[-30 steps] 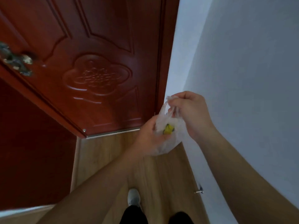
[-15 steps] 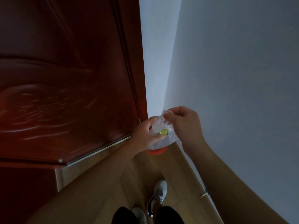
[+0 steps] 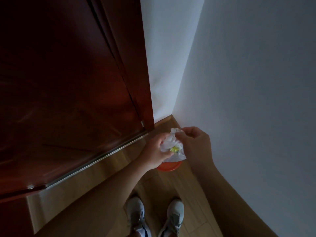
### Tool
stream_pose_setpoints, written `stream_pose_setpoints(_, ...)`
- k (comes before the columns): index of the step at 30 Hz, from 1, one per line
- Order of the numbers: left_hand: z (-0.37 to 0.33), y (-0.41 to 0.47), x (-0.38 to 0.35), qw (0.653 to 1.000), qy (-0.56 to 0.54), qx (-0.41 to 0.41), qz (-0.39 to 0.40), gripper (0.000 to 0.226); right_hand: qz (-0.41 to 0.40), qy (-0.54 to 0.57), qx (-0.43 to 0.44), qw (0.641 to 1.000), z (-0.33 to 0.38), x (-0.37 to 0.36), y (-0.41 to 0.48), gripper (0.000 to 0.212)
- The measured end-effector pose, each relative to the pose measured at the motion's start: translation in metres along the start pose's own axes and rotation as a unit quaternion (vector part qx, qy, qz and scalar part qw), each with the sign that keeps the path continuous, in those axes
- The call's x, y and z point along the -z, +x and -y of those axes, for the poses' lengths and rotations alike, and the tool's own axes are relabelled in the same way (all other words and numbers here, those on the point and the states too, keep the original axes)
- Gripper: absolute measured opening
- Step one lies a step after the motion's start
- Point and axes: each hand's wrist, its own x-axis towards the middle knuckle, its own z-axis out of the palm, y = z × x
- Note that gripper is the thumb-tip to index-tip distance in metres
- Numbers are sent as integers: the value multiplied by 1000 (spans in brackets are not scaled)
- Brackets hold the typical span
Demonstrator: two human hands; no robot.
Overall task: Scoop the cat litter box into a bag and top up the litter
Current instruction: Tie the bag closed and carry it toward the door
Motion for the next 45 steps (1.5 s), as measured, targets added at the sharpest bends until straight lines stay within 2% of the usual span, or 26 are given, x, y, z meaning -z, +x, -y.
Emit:
stream_pose_setpoints(3,56,39,-33,999,-4,19,32,60,-7,7,-53,999,-60,-31,38,11)
stream_pose_setpoints(6,105,69,-64,998,-10,45,31,55,-7,9,-103,995,-116,-57,69,10)
stream_pose_setpoints(11,157,93,-91,998,1,52,44,57,3,-31,-124,992,-179,-87,109,10)
stream_pose_setpoints(15,165,92,-88,997,-3,72,36,62,33,-82,-121,989,-191,-91,118,10)
stream_pose_setpoints(21,132,66,-58,997,27,59,48,63,44,-118,-133,983,-164,-72,97,32)
stream_pose_setpoints(26,92,53,-38,996,46,50,50,72,65,-150,-136,977,-136,-56,85,28)
stream_pose_setpoints(30,65,41,-25,994,96,-12,43,74,71,-171,-152,971,-115,-42,75,33)
stream_pose_setpoints(34,41,23,-11,986,154,-33,59,74,74,-216,-95,969,-90,-26,51,44)
stream_pose_setpoints(37,17,4,5,982,177,-25,63,71,104,-224,-70,967,-66,-11,27,33)
stream_pose_setpoints(41,-25,-21,32,966,250,-17,59,70,74,-285,-25,955,-39,12,-1,50)
stream_pose_setpoints(45,-73,-54,60,951,300,10,69,66,92,-337,4,937,-5,39,-34,60)
